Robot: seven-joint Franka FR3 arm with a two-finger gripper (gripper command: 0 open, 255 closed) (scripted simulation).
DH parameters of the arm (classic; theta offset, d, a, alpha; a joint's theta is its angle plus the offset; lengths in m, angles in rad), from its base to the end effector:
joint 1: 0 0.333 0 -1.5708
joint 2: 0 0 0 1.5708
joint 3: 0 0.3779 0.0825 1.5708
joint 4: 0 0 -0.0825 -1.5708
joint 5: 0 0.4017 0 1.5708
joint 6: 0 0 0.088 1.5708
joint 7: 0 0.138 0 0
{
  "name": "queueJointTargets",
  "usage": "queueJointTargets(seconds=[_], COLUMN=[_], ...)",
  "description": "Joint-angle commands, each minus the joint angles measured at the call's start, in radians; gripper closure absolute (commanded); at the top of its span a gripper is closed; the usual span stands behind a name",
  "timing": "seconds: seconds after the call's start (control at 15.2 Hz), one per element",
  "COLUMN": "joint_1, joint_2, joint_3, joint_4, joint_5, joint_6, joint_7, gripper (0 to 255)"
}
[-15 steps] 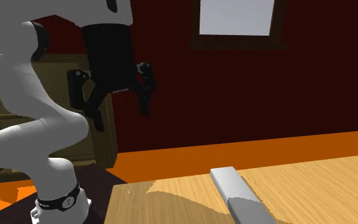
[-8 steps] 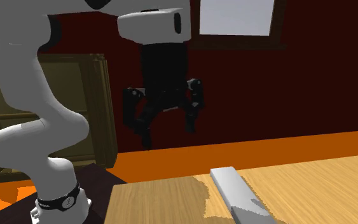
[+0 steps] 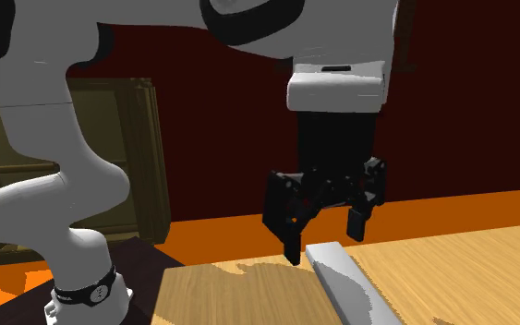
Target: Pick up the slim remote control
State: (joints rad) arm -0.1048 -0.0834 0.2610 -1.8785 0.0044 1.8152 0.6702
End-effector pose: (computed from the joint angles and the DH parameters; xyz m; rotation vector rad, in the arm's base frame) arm 0.5446 0.0909 0.5697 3.0290 -0.7988 0.0356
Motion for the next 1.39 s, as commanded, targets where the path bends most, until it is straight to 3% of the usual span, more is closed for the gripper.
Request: queueJointTargets(seconds=[0.0,0.13,0.73,0.79,1.32], joint_1=[0.001,0.007,0.008,0.008,0.008], joint_2=[0.090,0.169,0.179,0.180,0.179], joint_3=[0.010,0.013,0.011,0.011,0.011], joint_4=[0.077,0.151,0.061,0.061,0.061], joint_5=[-0.025,-0.048,-0.052,-0.052,-0.052], joint_6=[-0.003,-0.011,0.088,0.088,0.088], joint_7=[0.069,0.122,0.126,0.127,0.126], gripper=[0,0,0,255,255])
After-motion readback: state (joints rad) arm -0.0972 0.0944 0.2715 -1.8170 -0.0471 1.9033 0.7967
